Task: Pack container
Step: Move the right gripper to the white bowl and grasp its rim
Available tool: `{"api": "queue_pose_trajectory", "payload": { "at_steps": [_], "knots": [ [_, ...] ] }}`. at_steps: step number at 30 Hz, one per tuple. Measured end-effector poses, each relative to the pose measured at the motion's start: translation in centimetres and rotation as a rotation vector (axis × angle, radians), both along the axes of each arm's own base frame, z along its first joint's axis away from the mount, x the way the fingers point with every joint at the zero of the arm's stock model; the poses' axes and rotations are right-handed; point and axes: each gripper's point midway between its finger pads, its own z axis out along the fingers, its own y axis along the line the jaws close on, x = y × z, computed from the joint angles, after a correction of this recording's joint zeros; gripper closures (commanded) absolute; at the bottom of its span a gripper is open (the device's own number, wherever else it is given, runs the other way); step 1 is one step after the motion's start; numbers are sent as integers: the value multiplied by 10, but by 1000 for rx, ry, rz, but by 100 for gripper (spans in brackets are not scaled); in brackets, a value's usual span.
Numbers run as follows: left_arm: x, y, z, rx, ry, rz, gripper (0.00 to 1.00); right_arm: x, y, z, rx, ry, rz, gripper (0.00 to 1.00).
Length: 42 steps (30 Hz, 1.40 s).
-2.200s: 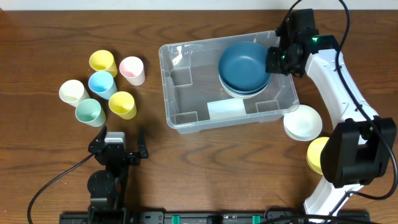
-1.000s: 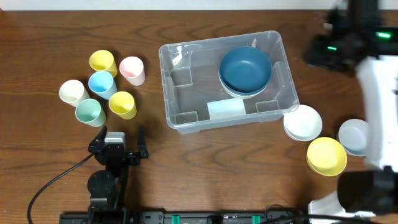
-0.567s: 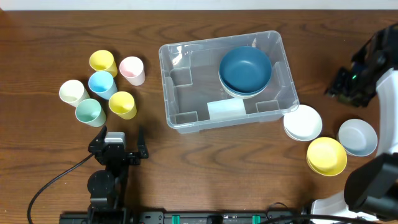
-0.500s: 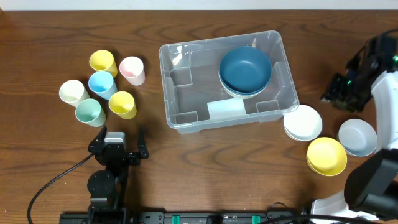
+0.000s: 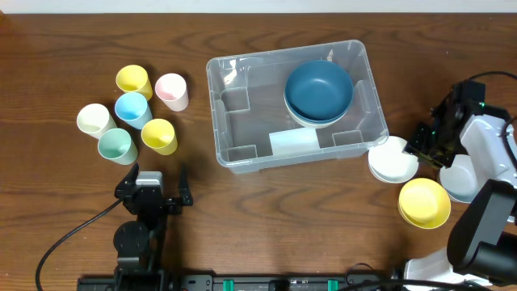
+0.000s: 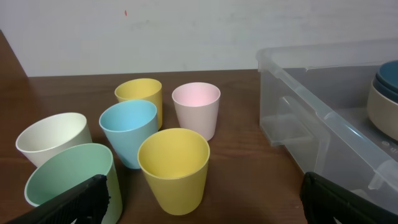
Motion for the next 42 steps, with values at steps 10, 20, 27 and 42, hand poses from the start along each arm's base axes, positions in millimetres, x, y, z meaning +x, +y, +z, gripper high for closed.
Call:
{"api": "queue_pose_trajectory", "payload": {
  "at_steps": [10,20,27,42],
  "knots": [
    [0,0,0,0,0,0,2,9,-16,-1,-94,-32,20,64],
    [0,0,0,0,0,0,2,-1,-16,-16,-100,-14,31,72],
    [0,0,0,0,0,0,2,2,-17,-16,-106,-26,34,80],
    [0,0,0,0,0,0,2,-2,-18,-31,-126,-32,32,89]
  ]
}}
